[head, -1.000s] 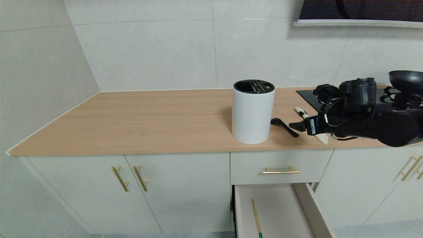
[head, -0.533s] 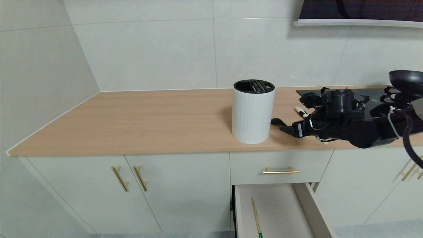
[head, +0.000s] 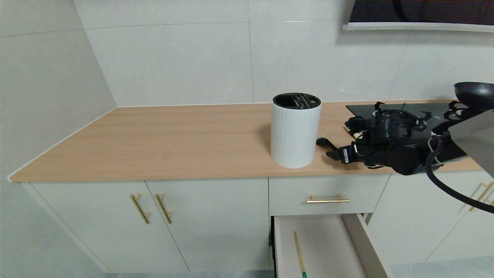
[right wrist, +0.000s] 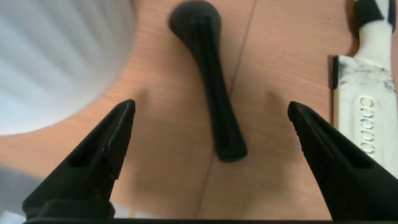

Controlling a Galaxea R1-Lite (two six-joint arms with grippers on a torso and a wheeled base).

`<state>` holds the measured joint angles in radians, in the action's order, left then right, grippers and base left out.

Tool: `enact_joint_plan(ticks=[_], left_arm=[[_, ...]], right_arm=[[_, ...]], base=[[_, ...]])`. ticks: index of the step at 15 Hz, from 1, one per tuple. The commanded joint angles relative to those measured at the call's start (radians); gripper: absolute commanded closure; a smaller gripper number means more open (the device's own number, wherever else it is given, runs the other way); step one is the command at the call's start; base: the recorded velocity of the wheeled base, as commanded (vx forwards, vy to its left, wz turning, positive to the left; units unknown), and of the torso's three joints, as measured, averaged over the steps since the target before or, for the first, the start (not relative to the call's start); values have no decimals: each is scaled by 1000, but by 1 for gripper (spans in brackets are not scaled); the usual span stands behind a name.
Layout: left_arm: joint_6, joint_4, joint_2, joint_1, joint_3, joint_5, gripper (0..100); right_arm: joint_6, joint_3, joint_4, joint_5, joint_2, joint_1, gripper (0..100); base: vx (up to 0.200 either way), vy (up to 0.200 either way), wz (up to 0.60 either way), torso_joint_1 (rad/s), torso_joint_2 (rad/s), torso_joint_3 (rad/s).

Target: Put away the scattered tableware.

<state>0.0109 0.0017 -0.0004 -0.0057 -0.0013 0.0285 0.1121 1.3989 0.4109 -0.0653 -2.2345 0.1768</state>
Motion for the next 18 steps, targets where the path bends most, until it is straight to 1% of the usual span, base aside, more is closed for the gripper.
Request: enact_joint_plan(ticks=[1,8,9,18], left_arm=[[0,0,0,0,0,1,0],[0,0,0,0,0,1,0],[0,0,0,0,0,-1,0],[0,0,0,0,0,1,0]], right_arm=[[-5,12,0,5,-30,0,0],[-11,48,0,39,-59,0,0],[-12,48,0,39,-60,0,100],[-29,48,0,39,-43,0,100]], base=[[0,0,0,0,0,0],[0,0,0,0,0,0],[0,0,0,0,0,0],[0,0,0,0,0,0]])
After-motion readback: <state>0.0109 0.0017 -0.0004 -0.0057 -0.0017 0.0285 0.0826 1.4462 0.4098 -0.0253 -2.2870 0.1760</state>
